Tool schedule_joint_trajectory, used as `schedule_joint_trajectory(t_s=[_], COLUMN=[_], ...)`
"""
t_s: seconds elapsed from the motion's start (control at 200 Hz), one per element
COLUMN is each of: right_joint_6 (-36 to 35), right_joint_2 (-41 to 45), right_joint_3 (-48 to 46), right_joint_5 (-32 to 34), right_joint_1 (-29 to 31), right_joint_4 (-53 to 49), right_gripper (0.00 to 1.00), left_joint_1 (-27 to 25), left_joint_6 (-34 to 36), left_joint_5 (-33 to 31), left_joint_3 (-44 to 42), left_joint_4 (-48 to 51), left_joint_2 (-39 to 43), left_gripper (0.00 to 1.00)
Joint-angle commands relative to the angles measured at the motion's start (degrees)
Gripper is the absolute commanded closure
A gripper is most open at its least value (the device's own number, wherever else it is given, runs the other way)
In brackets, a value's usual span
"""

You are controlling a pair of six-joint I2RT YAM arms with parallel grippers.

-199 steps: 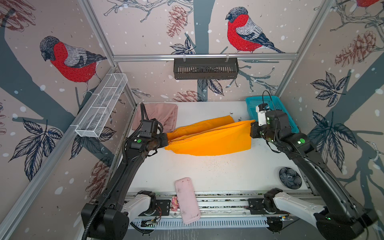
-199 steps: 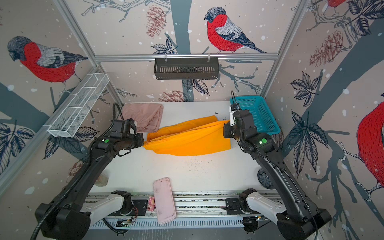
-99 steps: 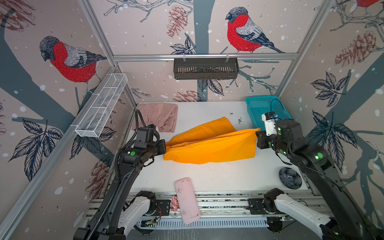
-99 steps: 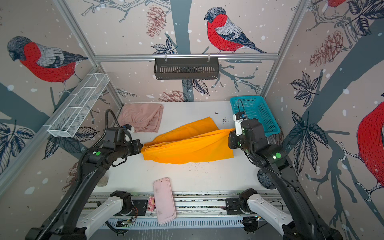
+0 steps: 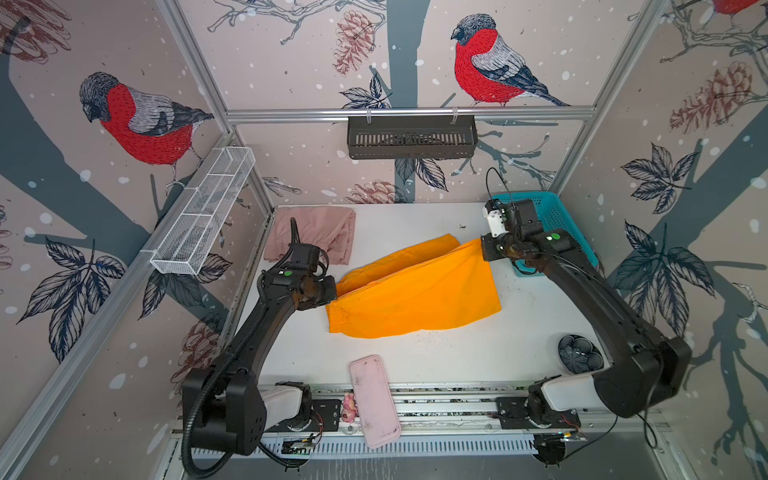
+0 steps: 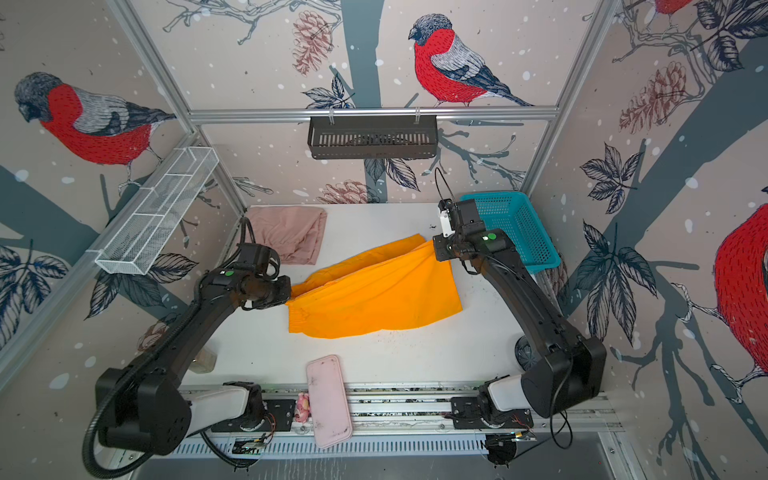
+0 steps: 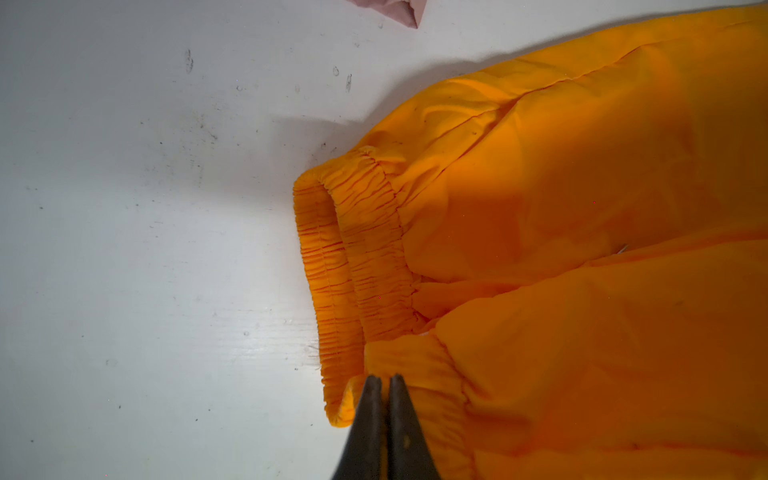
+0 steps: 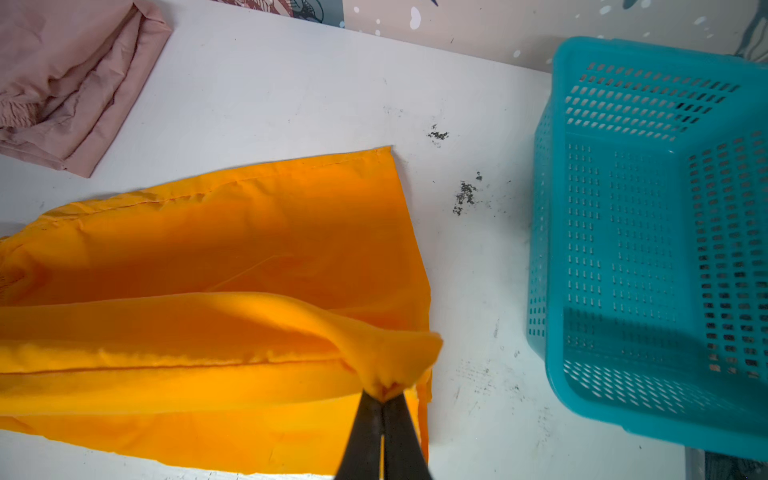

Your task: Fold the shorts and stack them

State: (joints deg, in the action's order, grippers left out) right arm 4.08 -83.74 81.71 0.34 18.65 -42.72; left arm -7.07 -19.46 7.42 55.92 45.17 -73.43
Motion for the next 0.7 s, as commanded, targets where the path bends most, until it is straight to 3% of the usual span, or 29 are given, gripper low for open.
schedule_joint_trajectory(t_s=[0.0,0.695], right_joint_6=[-3.4,-6.0], right_joint_2=[-4.6,-30.1], right_joint_3=[2.9,18.9], right_joint_5=[-2.2,-9.6], right_joint_1=[-1.6,-4.9], right_joint_4=[2.7,2.4], right_gripper=[1.0,1.0], left_joint_1=[0.9,5.9], left_joint_6=[2.1,3.9], left_joint_5=[-3.6,-4.7], left_joint_3=[0.9,9.8], left_joint_4=[0.7,-1.3], left_joint_2=[-3.7,-20.8], left_gripper=[1.0,1.0])
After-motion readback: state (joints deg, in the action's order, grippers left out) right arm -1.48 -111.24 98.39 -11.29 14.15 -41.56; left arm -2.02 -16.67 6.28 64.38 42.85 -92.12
